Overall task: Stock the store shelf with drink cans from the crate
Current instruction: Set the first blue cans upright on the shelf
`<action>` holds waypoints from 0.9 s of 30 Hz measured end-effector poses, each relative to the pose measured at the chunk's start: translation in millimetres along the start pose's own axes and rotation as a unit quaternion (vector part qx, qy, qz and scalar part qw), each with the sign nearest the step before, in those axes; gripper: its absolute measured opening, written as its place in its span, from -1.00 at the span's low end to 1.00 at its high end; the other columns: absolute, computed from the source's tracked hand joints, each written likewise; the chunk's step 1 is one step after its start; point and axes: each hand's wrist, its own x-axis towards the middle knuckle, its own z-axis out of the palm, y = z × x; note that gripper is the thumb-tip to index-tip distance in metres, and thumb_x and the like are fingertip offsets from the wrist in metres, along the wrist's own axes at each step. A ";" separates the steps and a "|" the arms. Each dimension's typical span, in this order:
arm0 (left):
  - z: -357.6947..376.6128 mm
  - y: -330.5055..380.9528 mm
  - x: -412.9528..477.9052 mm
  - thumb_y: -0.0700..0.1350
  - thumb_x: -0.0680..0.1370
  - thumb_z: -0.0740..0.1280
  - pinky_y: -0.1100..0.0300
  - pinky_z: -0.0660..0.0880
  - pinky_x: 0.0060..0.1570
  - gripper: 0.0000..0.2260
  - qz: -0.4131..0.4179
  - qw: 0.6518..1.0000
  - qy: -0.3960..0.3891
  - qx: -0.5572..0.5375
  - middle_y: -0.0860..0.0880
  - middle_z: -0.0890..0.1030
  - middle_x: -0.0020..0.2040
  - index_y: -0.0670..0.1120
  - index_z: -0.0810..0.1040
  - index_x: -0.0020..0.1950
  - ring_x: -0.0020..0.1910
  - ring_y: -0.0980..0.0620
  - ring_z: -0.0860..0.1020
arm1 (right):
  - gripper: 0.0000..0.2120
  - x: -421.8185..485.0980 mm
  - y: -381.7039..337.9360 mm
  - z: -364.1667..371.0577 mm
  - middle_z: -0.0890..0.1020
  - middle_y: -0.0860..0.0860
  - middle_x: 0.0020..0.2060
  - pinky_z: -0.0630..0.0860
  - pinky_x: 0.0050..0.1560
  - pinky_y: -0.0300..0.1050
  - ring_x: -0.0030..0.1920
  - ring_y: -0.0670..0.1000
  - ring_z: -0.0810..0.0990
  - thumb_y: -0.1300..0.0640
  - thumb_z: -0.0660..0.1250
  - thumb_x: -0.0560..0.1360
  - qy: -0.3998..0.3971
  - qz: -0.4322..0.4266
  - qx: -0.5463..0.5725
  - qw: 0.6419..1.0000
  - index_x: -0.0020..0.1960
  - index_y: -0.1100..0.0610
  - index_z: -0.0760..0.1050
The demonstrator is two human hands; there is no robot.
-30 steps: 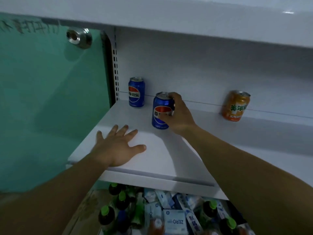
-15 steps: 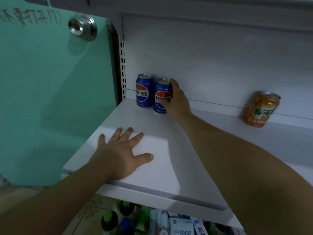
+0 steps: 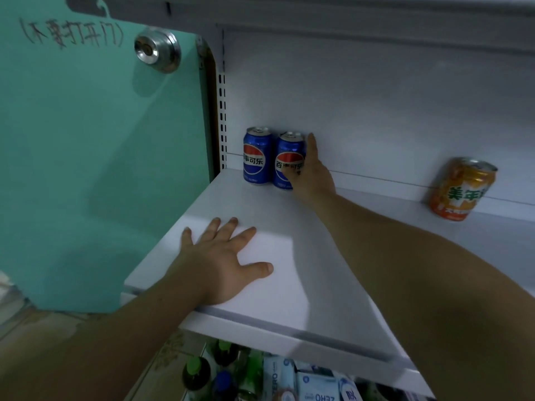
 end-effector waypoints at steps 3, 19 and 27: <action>-1.0 -1.8 -0.2 0.50 0.42 -0.07 -0.23 -0.26 0.44 -0.26 0.000 1.000 -0.002 -0.006 0.13 -0.21 0.56 0.26 -0.17 0.52 0.53 0.06 -0.24 | -0.14 -18.3 -0.4 -24.8 0.19 0.09 0.53 0.28 0.38 0.05 0.47 0.13 0.25 -0.14 0.32 0.52 -0.002 0.017 -0.033 0.999 0.58 0.03 -0.15; -40.2 144.6 -72.5 0.25 0.48 0.31 0.10 0.18 0.44 -0.32 0.228 0.959 -0.022 -0.169 0.02 0.21 0.53 0.03 0.22 0.51 0.47 -0.01 0.24 | -0.26 -287.9 22.2 -285.1 0.33 0.12 0.46 0.35 0.29 -0.01 0.37 0.19 0.37 -0.23 0.24 0.54 0.004 0.290 -0.273 0.917 0.56 0.09 0.08; -14.6 314.6 -168.6 0.21 0.48 0.34 0.13 0.22 0.39 -0.38 0.427 0.885 -0.086 -0.162 0.03 0.27 0.51 0.06 0.28 0.49 0.46 -0.02 0.27 | -0.27 -447.8 27.9 -383.9 0.38 0.10 0.43 0.41 0.12 -0.06 0.30 0.16 0.46 -0.25 0.24 0.53 0.106 0.385 -0.305 0.864 0.56 0.06 0.10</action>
